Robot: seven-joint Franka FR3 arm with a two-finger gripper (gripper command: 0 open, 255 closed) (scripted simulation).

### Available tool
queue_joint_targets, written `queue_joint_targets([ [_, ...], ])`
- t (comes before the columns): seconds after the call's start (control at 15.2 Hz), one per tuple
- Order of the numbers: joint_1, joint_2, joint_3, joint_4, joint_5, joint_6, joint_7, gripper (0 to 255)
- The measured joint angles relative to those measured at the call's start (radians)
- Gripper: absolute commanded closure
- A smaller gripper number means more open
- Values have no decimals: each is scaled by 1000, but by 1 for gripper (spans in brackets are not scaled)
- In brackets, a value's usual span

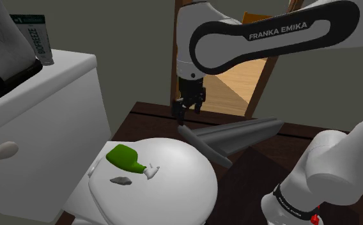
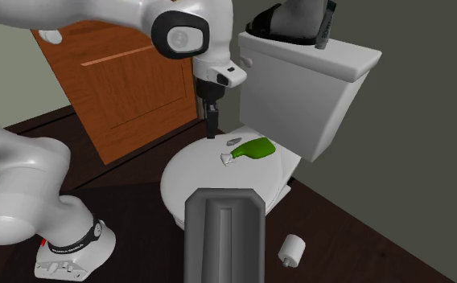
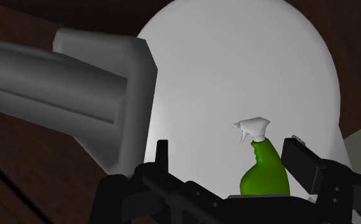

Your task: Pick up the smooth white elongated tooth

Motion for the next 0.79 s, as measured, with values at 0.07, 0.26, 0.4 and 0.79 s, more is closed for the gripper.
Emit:
queue_joint_targets([
  [0.07, 4, 37, 16, 17, -12, 13, 15, 0],
  [0.26, 19, 153, 63, 75, -53, 48, 69, 0],
  [0.4, 32, 226, 89, 123, -86, 53, 105, 0],
  [0.79, 91, 477, 139, 281, -213, 71, 216, 0],
])
